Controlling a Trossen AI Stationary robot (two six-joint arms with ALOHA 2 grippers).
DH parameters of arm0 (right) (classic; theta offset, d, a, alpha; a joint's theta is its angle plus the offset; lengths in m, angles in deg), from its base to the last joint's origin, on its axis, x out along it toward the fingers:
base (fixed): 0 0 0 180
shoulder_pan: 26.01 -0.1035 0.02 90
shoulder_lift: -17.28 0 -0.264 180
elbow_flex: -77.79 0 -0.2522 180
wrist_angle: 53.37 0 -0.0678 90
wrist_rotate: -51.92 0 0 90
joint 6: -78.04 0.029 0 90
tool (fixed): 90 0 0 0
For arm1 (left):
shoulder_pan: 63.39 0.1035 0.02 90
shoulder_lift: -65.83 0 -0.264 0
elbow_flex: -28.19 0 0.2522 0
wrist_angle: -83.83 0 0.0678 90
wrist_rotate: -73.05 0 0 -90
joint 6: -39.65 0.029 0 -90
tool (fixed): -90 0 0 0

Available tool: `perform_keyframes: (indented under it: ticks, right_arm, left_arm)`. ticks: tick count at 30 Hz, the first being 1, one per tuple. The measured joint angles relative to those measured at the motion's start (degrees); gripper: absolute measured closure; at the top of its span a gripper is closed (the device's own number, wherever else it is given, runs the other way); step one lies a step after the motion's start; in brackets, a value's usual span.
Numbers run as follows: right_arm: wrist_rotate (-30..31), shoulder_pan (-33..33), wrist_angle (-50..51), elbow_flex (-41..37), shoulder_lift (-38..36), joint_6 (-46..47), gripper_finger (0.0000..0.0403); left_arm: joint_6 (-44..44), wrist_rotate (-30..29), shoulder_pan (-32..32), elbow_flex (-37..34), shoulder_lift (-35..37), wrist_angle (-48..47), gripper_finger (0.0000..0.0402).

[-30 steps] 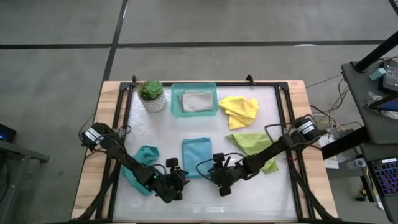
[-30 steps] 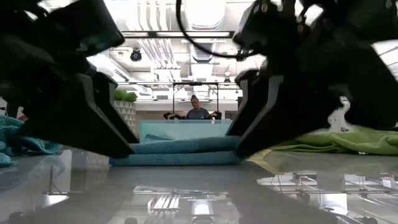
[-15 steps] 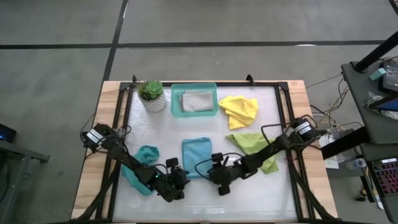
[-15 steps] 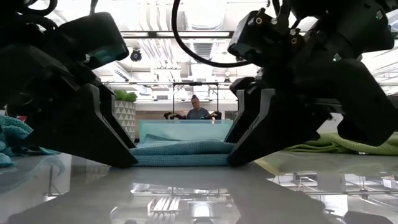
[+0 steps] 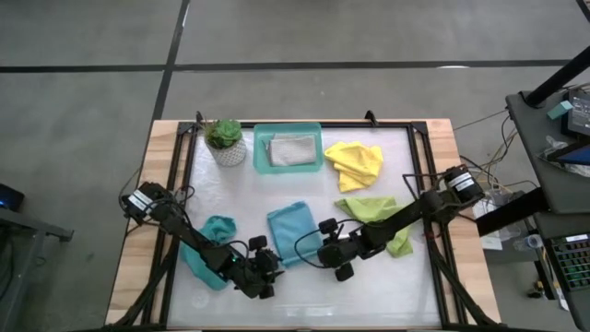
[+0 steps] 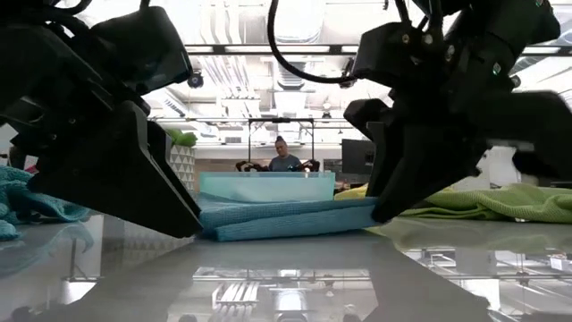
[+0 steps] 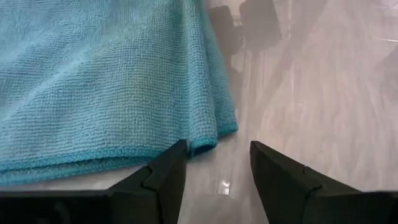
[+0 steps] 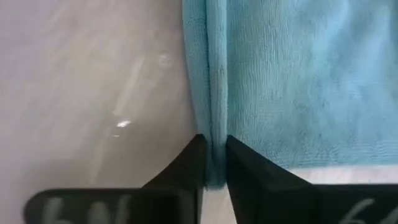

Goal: Fold microfiber towels
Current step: Fold the blue microfiber cloth

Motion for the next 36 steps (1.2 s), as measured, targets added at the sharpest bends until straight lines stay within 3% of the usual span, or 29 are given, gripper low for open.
perform_keyframes:
  ticks: [10, 16, 21, 36]
  right_arm:
    - [-1.4, 1.06, 6.73, -0.02, -5.23, 12.32, 0.0271]
    - [-3.1, 6.32, 6.26, 0.0, -8.54, 26.12, 0.0237]
    - [-7.48, 10.3, 3.34, 0.0, -6.29, 33.74, 0.0211]
    - [-7.77, 15.2, -5.94, 0.02, -0.41, 36.41, 0.0203]
  left_arm:
    - [1.56, 1.8, -0.02, -0.07, 2.55, -3.56, 0.024]
    - [4.51, 2.24, 0.03, -0.37, 6.66, -6.44, 0.024]
    - [6.04, 0.18, 1.35, -2.06, 8.04, -6.57, 0.024]
    - [5.57, -1.64, 5.89, -6.58, 7.93, -5.46, 0.024]
